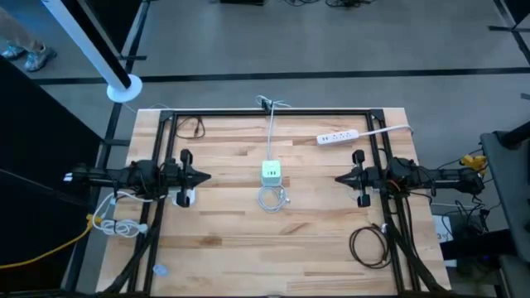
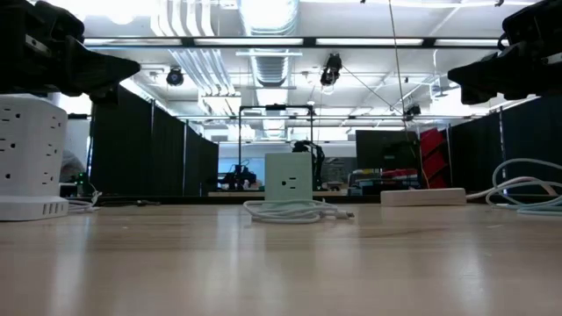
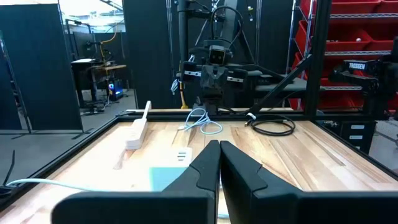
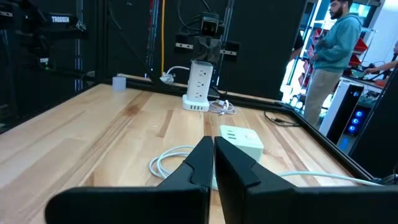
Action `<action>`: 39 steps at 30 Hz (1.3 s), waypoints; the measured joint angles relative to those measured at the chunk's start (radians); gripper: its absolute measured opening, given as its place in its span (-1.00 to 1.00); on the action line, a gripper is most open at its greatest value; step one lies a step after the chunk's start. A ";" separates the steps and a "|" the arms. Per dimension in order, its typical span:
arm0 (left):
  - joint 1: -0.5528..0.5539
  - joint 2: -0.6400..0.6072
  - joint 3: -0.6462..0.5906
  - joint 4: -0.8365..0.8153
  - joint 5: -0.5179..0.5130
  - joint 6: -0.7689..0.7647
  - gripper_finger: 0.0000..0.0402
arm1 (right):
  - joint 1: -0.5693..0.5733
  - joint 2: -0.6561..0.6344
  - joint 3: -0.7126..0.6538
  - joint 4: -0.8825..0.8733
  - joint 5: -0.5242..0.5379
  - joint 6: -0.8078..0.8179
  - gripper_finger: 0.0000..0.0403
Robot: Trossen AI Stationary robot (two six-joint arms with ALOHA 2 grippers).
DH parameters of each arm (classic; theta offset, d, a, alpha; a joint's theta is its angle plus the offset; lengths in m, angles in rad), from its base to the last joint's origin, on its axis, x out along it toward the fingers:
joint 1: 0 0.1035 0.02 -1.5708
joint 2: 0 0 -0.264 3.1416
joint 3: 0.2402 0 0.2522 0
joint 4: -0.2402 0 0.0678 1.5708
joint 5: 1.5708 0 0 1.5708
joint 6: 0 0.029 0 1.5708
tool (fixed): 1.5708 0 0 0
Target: Insert USB
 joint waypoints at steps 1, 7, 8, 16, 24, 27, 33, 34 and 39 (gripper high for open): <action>0.000 0.000 0.000 0.000 0.000 0.000 -1.00 | 0.000 0.000 0.000 0.000 0.000 0.000 -1.00; 0.000 0.000 0.000 0.000 0.000 0.000 -1.00 | 0.000 0.000 0.000 0.000 0.000 -0.001 -1.00; 0.000 0.000 0.000 0.000 0.000 0.000 -1.00 | 0.000 0.000 0.000 0.000 0.000 -0.001 -1.00; 0.000 0.000 0.000 0.000 0.000 0.000 -1.00 | 0.000 0.000 0.000 0.000 0.000 -0.001 -1.00; 0.000 0.000 0.000 0.000 0.000 0.000 -1.00 | 0.000 0.000 0.000 0.000 0.000 0.001 -1.00; 0.000 0.000 0.000 0.000 0.000 0.000 -1.00 | 0.000 0.000 0.000 0.000 0.000 0.001 -1.00; 0.000 0.000 0.000 0.000 0.000 0.000 -1.00 | 0.000 0.000 0.000 0.000 0.000 -0.001 -1.00; 0.000 0.000 0.000 0.000 0.000 0.000 -1.00 | 0.000 0.000 0.000 0.000 0.000 0.000 -1.00; 0.000 0.000 0.000 0.000 0.000 0.000 -1.00 | 0.000 0.000 -0.002 0.024 0.000 -0.076 -1.00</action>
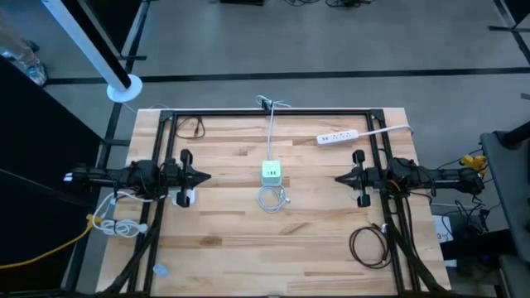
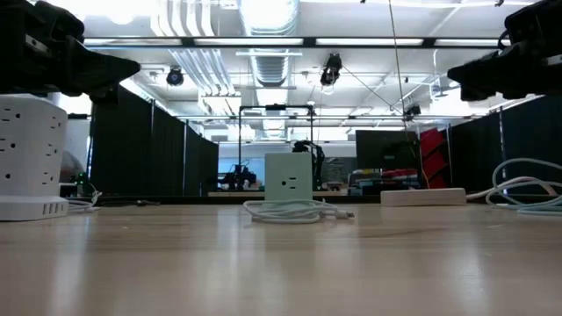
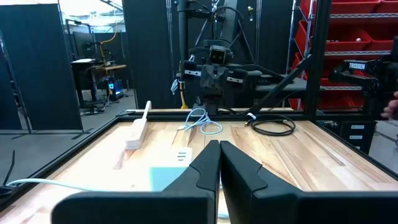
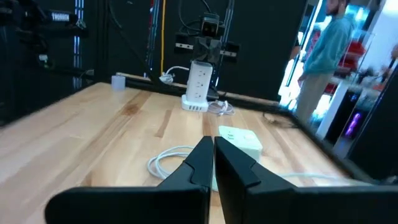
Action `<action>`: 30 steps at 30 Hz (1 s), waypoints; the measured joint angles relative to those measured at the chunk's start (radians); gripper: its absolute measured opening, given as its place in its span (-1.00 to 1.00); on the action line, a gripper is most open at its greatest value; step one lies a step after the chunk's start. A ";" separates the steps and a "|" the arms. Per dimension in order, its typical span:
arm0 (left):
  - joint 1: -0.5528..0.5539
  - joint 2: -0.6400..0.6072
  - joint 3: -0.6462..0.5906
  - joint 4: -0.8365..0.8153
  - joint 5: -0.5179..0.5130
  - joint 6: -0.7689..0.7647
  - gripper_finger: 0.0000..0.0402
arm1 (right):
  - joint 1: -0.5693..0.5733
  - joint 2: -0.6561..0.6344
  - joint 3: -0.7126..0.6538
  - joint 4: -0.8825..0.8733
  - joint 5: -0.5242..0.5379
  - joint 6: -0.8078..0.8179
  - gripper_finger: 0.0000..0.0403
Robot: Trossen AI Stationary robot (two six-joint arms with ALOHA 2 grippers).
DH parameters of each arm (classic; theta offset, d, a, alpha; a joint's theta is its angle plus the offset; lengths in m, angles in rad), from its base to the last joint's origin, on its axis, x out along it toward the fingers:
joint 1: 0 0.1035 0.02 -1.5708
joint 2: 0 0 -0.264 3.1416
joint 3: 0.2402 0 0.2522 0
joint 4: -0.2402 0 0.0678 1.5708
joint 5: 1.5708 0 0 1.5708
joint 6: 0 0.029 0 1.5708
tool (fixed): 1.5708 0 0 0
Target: Insert USB
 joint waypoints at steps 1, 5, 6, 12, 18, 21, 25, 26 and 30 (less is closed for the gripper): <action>0.000 0.000 0.000 0.000 0.000 0.000 -1.00 | 0.000 0.000 0.000 0.022 -0.001 -0.046 -1.00; 0.000 0.000 0.000 0.000 0.000 0.000 -1.00 | 0.000 0.000 0.000 0.061 -0.001 -0.084 -1.00; 0.000 0.000 0.000 0.000 0.000 0.000 -1.00 | 0.000 0.000 0.000 0.074 0.000 -0.084 -1.00; 0.000 0.000 0.000 0.000 0.000 0.000 -1.00 | 0.000 0.031 0.001 0.247 0.028 0.115 -1.00; 0.000 0.000 0.000 0.001 0.000 0.000 -1.00 | 0.001 0.240 0.032 0.233 0.100 0.186 -1.00; 0.000 0.000 0.000 0.000 0.000 0.000 -1.00 | 0.001 0.363 0.053 0.212 0.146 0.220 -1.00; 0.000 0.000 0.000 -0.001 0.000 0.000 -1.00 | 0.000 0.518 0.151 0.047 0.199 0.269 -1.00; 0.000 0.000 0.000 -0.001 0.000 0.000 -1.00 | 0.000 0.556 0.199 -0.042 0.222 0.277 -1.00; 0.000 0.000 0.000 0.000 0.000 0.000 -1.00 | 0.000 0.700 0.389 -0.419 0.294 0.304 -1.00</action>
